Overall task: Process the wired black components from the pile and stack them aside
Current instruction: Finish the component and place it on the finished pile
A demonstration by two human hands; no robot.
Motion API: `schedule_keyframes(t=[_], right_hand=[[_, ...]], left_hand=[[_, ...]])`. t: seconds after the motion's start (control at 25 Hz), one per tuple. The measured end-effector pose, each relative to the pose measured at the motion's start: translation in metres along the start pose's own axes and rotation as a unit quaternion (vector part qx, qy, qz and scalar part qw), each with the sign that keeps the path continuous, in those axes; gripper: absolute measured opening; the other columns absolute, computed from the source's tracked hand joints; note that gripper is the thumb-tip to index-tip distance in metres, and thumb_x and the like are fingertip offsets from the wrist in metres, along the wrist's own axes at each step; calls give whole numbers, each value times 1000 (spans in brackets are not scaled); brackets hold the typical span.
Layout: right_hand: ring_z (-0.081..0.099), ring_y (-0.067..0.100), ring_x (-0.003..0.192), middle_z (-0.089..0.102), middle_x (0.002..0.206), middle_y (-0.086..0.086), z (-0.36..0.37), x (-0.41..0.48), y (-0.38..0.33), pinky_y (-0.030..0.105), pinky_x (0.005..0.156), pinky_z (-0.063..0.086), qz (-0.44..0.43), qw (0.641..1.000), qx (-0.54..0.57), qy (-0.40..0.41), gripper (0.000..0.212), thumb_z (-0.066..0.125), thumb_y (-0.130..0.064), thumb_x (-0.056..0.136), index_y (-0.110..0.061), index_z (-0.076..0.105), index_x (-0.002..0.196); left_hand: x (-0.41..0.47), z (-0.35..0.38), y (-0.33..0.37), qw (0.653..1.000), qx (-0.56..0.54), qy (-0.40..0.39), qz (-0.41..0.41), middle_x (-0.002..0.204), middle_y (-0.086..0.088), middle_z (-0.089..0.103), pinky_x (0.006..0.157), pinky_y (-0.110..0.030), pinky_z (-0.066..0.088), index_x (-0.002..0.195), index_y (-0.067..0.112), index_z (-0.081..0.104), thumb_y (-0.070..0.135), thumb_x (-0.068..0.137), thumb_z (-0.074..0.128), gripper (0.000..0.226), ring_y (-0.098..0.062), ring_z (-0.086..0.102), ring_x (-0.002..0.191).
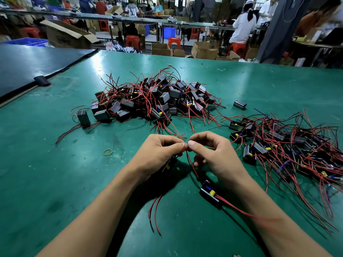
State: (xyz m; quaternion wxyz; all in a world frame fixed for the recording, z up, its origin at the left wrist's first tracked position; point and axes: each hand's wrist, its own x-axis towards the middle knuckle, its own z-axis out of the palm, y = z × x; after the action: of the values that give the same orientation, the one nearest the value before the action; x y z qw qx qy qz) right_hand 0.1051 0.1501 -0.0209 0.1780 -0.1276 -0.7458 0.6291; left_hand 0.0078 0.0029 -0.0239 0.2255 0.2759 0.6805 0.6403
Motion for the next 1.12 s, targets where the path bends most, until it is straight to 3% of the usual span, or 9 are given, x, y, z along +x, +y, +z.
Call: schedule_keyframes(t=[0.2,0.4,0.56,0.68,0.8,1.0,1.12], right_hand=[[57,10,50,68,63,-8,-4,-1,4,29,55,50,-114,982,-152,26,7,75,-24,88,-24,73,82],[55,9,55,68,78,-17,-13,1,4,12,57,40,-229,939,-256,-11,9,79,-19,85,-25,74,89],[62,9,61,69,83,-24,-20,3,4,14,61,46,-212,943,-252,-54,23,80,-13,83,-30,74,98],[61,19,65,72,92,-12,-17,3,4,32,63,53,-204,951,-223,-68,27,75,-9,87,-29,75,105],[59,29,70,70,96,-7,-17,4,5,44,67,52,-193,955,-209,-80,26,73,-10,89,-25,77,109],[60,32,70,71,94,-4,-18,6,7,45,64,51,-190,958,-195,-85,20,74,-20,88,-24,79,106],[59,25,68,70,90,-5,-21,8,9,34,60,49,-209,944,-242,-81,19,73,-29,87,-28,78,106]], left_hand=[[-2,-2,-2,999,38,-20,10,68,-5,58,65,-30,34,83,-2,71,20,89,70,23,-16,45,68],[-1,-3,-3,998,45,-30,10,65,3,58,59,-19,36,84,-1,72,17,90,68,19,-9,45,63],[-1,-6,-4,998,39,-42,-6,66,1,57,59,-25,33,84,1,72,18,89,68,18,-14,43,64],[-2,-7,-2,997,54,-60,-10,69,-2,58,67,-30,34,77,13,74,18,90,68,16,-18,43,69],[-2,-9,-3,995,53,-79,-14,71,-6,58,72,-34,32,75,14,72,19,91,67,18,-21,43,72],[-1,-10,-4,995,56,-82,-17,68,-1,58,69,-31,33,79,8,71,17,92,65,17,-18,44,71],[0,-11,-6,995,57,-82,-16,69,-2,58,69,-30,33,84,1,72,20,90,67,21,-18,45,71]])
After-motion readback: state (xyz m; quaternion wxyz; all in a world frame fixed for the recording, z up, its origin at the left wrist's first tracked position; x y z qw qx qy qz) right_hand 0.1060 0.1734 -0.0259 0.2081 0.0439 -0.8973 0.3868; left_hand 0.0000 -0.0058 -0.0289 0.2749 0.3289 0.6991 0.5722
